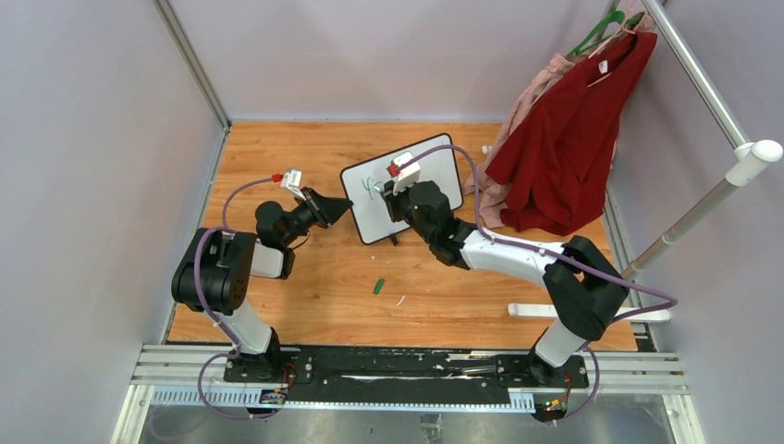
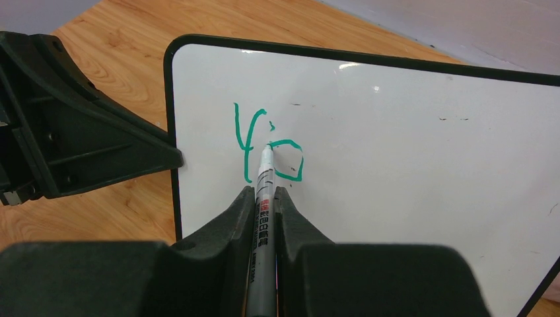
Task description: Write a sentence on the whiteboard
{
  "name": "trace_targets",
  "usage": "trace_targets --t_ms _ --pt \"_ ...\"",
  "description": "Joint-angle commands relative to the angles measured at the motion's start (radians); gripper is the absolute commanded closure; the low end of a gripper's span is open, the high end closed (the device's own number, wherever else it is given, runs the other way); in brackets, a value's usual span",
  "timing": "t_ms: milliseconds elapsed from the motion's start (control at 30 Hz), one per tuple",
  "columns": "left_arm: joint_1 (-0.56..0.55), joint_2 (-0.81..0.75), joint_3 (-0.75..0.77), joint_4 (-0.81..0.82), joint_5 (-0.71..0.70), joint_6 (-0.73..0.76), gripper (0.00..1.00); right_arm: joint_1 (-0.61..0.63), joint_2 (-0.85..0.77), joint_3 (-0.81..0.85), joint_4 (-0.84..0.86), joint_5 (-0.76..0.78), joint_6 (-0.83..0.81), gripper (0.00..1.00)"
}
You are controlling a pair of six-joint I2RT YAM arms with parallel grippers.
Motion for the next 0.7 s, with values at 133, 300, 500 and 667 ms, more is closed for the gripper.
trace_targets --t_ms 133,300,500,667 --pt "-0.008 -0.027 -0.006 0.018 -0.013 0.020 0.66 -0.004 -0.130 -0.031 -0.026 0.063 0.017 1.00" --pt "-0.008 -0.039 -0.008 0.014 -0.018 0.019 0.50 -0.004 -0.242 -0.077 -0.061 0.072 0.010 1.00" --pt "-0.008 -0.066 -0.017 -0.017 -0.036 0.029 0.42 -0.004 -0.370 -0.144 -0.091 0.057 0.015 1.00" --pt "-0.008 -0.208 -0.043 -0.178 -0.144 0.100 0.31 -0.002 -0.457 -0.181 -0.146 0.033 0.013 1.00"
